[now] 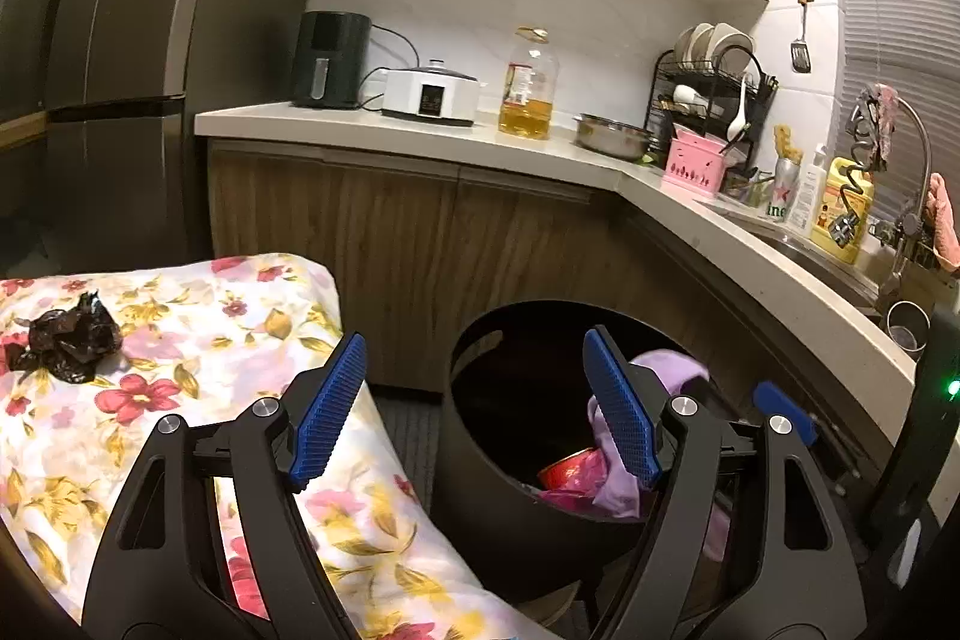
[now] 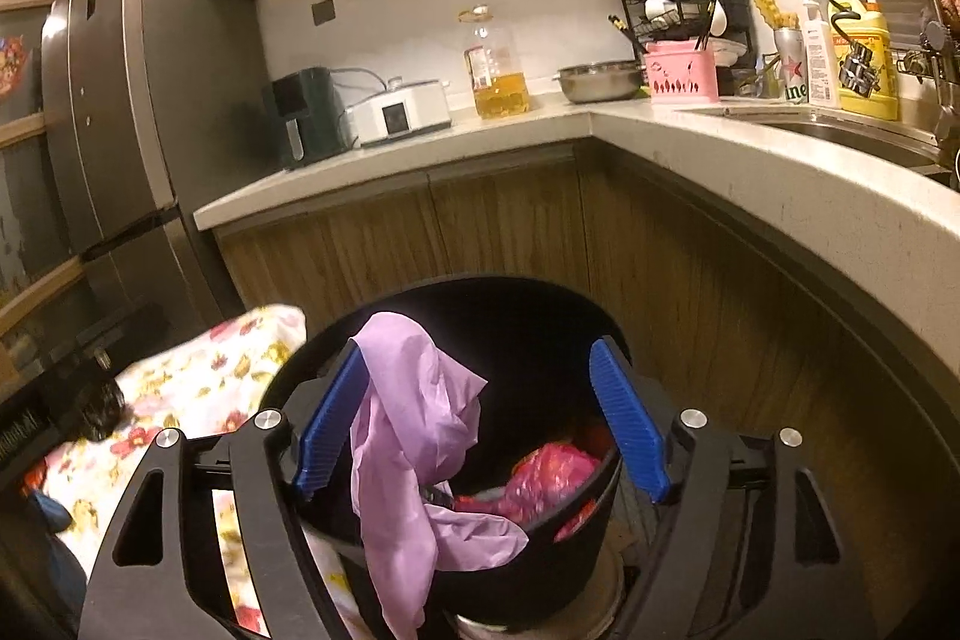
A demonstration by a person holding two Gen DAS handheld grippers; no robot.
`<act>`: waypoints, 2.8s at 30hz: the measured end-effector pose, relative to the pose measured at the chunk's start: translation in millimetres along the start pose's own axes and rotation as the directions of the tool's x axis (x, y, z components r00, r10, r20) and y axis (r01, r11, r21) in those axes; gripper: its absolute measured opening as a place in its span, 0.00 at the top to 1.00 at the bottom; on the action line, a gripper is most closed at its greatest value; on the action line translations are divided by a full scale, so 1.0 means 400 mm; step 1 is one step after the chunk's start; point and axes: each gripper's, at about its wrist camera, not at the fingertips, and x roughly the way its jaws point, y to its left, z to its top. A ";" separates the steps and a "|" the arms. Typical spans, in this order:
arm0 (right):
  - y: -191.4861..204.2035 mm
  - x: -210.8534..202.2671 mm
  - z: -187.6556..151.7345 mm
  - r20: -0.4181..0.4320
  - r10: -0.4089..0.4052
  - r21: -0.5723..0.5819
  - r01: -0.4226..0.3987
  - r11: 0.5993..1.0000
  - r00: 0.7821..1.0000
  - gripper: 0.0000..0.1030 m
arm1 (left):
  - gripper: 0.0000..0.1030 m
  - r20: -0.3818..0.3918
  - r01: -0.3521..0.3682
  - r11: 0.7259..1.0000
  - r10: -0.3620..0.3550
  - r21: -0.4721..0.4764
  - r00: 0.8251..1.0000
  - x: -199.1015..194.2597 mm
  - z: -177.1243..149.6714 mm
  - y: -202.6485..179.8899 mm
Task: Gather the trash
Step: 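Move both tools back over the red cup and small black bag, then grasp the red cup rim with the left tool while the right tool grasps the small black bag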
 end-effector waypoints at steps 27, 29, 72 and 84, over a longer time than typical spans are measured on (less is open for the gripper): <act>0.150 -0.090 -0.031 0.051 0.130 -0.017 -0.129 0.992 0.990 0.25 | 0.27 0.038 -0.367 0.923 0.373 -0.118 0.927 -0.235 -0.086 0.311; 0.182 -0.091 -0.035 0.050 0.160 -0.024 -0.159 0.987 0.986 0.25 | 0.27 0.040 -0.435 0.890 0.444 -0.139 0.895 -0.270 -0.102 0.368; 0.851 0.141 -0.167 -0.132 0.437 -0.206 -0.456 0.866 0.890 0.25 | 0.92 -0.160 -0.541 0.730 0.527 -0.417 0.835 -0.318 -0.194 0.863; 0.934 0.226 -0.169 -0.175 0.414 -0.199 -0.444 0.874 0.893 0.34 | 0.98 -0.129 -0.505 0.749 0.502 -0.428 0.855 -0.321 -0.204 0.864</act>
